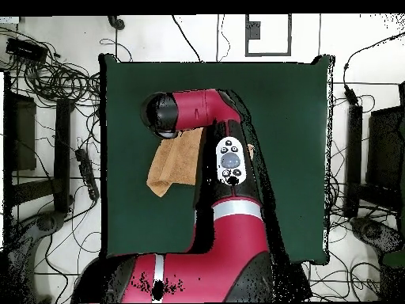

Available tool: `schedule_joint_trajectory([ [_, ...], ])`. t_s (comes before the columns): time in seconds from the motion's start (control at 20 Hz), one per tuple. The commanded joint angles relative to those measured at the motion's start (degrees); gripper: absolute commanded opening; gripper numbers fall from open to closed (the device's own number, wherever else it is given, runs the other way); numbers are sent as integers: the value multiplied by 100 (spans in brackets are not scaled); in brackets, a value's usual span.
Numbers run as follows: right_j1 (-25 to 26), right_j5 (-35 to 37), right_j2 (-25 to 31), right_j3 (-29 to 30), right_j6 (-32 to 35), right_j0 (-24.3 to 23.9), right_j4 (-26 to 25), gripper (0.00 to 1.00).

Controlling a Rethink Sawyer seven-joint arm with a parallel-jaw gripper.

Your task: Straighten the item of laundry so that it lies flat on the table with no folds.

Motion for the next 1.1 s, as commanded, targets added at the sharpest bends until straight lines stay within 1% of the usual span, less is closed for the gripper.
schedule_joint_trajectory([
  [0.05, 198, -221, 542, 797, 408, 115, 311, 100],
  [0.25, 629, -785, 501, 605, 570, 187, 245, 100],
  [0.55, 1253, -1388, 454, 134, 628, 227, 166, 100],
  [0.7, 1382, -1530, 446, 39, 565, 222, 180, 100],
  [0.8, 1564, -1570, 448, -133, 528, 231, 209, 100],
  [0.9, 1690, -1665, 375, -264, 642, 293, 206, 100],
  [1.1, 1708, -1618, 305, -318, 693, 340, 205, 100],
])
